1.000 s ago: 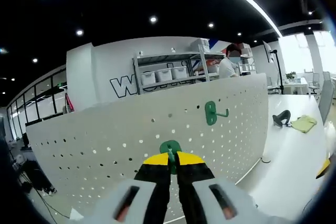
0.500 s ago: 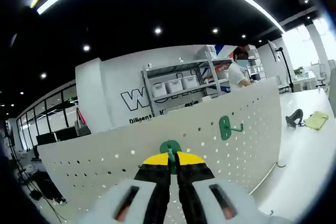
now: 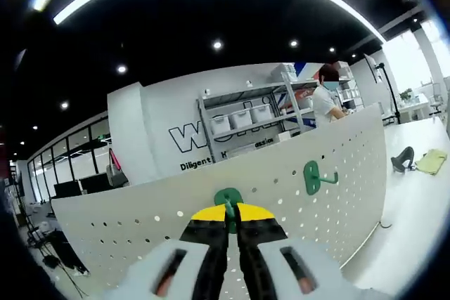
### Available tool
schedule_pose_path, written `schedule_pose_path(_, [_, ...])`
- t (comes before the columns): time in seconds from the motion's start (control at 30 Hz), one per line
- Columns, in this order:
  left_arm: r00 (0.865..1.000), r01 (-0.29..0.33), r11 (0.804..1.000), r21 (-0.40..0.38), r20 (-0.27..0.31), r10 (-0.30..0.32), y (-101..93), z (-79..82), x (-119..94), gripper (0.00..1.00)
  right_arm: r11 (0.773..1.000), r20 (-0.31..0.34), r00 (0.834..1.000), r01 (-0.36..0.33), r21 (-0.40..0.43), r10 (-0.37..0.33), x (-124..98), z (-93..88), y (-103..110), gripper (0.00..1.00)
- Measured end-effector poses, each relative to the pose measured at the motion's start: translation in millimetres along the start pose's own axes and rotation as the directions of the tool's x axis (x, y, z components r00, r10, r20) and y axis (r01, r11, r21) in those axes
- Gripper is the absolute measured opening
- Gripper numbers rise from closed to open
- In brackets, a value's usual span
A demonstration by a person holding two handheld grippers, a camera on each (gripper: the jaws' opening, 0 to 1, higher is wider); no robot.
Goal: Insert the hook assembly into the mounting plate slot until the hook locks in place.
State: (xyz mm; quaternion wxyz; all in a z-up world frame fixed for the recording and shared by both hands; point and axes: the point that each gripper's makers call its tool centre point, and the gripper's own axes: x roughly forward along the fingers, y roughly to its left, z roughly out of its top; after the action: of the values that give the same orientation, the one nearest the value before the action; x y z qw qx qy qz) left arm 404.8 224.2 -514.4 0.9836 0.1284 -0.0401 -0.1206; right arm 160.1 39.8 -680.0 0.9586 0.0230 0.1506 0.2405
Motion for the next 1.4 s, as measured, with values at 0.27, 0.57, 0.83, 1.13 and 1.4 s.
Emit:
schedule_pose_path(0.27, [1.000, -0.014, 1.000, 0.017, 0.005, 0.014, 2.0, -2.0, 6, 0.03, 1.000, 0.002, 1.000, 0.000, -0.004, 0.000, 3, 1.3, 1, 0.23])
schedule_pose_path(0.57, [1.000, -0.010, 1.000, -0.009, -0.010, 0.010, -2.5, -9.8, 8, 0.03, 1.000, -0.001, 1.000, 0.006, -0.009, -0.006, 5, 1.2, 0, 0.23])
schedule_pose_path(0.83, [1.000, 0.002, 1.000, -0.019, 0.000, -0.002, -4.3, -9.2, 7, 0.04, 1.000, -0.006, 1.000, 0.000, -0.005, 0.000, 7, -0.3, 1, 0.23])
schedule_pose_path(1.13, [1.000, 0.029, 0.999, -0.029, -0.007, -0.029, -7.1, -9.0, 8, 0.08, 1.000, -0.009, 1.000, -0.014, -0.015, 0.014, 9, 1.3, 4, 0.23])
schedule_pose_path(1.4, [0.999, 0.048, 0.999, -0.024, 0.006, -0.048, -9.8, -5.8, 10, 0.10, 1.000, -0.007, 1.000, -0.008, -0.013, 0.008, 7, 1.0, 2, 0.23])
